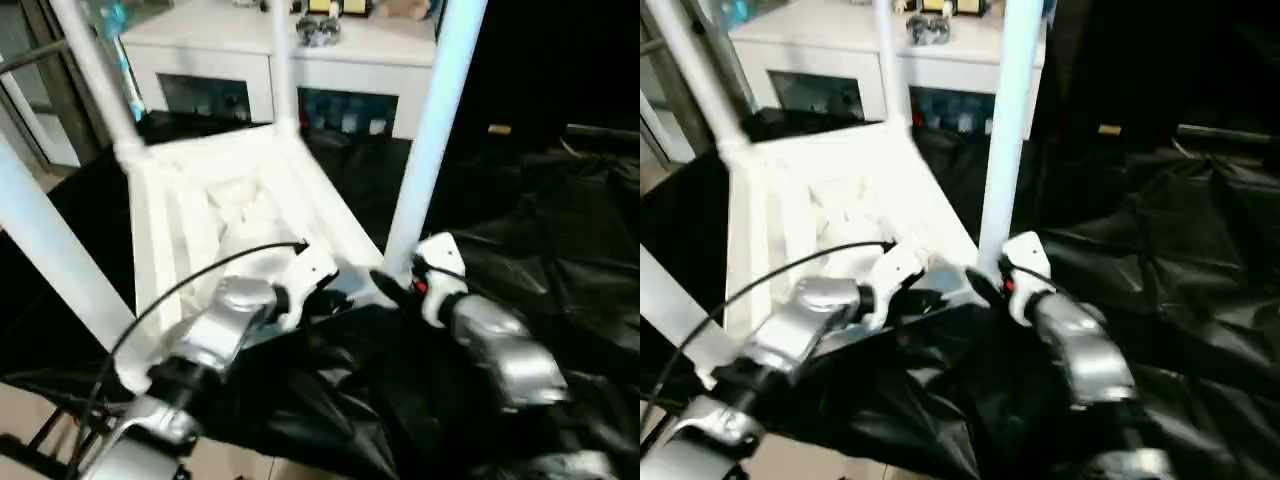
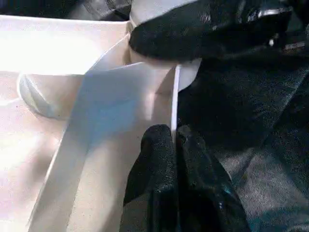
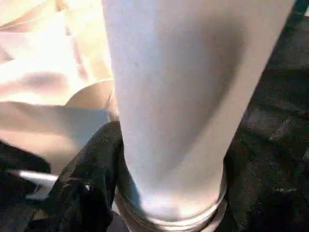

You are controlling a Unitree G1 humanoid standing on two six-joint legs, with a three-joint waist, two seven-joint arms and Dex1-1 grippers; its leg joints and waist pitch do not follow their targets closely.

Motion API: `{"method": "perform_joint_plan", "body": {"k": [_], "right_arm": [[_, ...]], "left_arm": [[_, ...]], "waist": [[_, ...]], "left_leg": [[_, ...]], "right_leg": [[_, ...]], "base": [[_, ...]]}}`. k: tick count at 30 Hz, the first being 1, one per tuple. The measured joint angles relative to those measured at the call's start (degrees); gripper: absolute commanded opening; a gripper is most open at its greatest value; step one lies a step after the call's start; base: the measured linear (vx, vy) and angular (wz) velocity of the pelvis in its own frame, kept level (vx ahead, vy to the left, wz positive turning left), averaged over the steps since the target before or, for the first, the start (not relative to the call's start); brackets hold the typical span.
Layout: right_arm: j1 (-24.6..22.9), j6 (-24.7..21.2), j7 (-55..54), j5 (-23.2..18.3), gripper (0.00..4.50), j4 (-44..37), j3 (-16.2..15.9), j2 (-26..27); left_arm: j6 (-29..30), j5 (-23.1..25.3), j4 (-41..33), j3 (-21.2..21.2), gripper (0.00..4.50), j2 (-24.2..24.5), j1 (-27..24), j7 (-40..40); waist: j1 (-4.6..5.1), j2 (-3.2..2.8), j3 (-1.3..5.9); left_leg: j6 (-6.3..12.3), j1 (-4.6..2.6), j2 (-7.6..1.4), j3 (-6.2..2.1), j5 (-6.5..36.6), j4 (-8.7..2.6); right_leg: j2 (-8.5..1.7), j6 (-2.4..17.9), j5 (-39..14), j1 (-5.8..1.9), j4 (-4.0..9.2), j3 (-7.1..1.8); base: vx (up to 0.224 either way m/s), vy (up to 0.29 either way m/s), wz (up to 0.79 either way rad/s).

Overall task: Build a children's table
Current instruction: Rotate leg to tighten

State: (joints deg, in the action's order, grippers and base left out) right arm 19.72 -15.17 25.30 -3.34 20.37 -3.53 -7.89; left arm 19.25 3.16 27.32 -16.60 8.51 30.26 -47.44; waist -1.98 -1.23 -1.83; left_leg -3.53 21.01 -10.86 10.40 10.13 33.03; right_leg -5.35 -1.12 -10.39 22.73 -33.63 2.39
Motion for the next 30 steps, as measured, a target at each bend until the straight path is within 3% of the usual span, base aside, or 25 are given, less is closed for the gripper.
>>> {"method": "perform_joint_plan", "body": {"k": [6,12,18,23,30], "right_arm": [[-0.6,0.4,3.4,-0.1,4.04,-1.3,-0.9,-1.5],[-3.3,1.7,18.1,-2.7,4.04,-6.1,-3.8,-9.1],[-4.0,1.3,30.7,-6.1,4.04,-9.6,-5.9,-15.1],[-4.3,0.2,37.8,-8.2,3.63,-10.6,-6.3,-18.7],[-4.7,-0.8,40.3,-9.2,3.14,-11.2,-6.7,-19.9]], "left_arm": [[-0.2,0.0,-1.1,-0.1,0.00,0.9,-0.4,-2.3],[-3.2,-1.7,-4.6,-1.1,0.00,6.0,-2.4,-11.1],[-6.1,-3.4,-5.4,-2.1,0.00,9.1,-3.0,-18.4],[-6.7,-4.0,-5.7,-2.7,0.00,10.5,-3.0,-22.4],[-7.0,-4.7,-5.8,-3.4,0.00,11.2,-3.3,-24.7]], "waist": [[0.01,-0.03,0.01],[-0.15,-0.09,0.01],[-1.64,-0.23,0.03],[-2.07,-0.05,-0.09],[-2.62,-0.03,-0.10]], "left_leg": [[0.02,0.14,0.10,-0.03,0.0,-0.12],[0.00,0.17,-0.03,-0.01,0.0,-0.23],[0.05,0.26,-0.13,0.07,0.0,-0.39],[0.06,0.30,-0.12,0.26,0.0,-0.28],[0.03,0.15,-0.18,0.43,0.0,-0.24]], "right_leg": [[0.02,0.0,0.0,-0.03,0.55,-0.08],[0.06,0.3,0.7,0.10,0.40,0.05],[0.08,0.2,0.5,0.16,0.39,0.12],[0.02,0.3,0.4,0.17,0.41,0.03],[0.01,0.3,0.4,0.16,0.17,-0.07]], "base": [[0.000,0.000,0.00],[0.009,-0.003,0.00],[0.022,-0.008,0.02],[0.000,0.000,0.00],[0.000,0.000,0.00]]}}
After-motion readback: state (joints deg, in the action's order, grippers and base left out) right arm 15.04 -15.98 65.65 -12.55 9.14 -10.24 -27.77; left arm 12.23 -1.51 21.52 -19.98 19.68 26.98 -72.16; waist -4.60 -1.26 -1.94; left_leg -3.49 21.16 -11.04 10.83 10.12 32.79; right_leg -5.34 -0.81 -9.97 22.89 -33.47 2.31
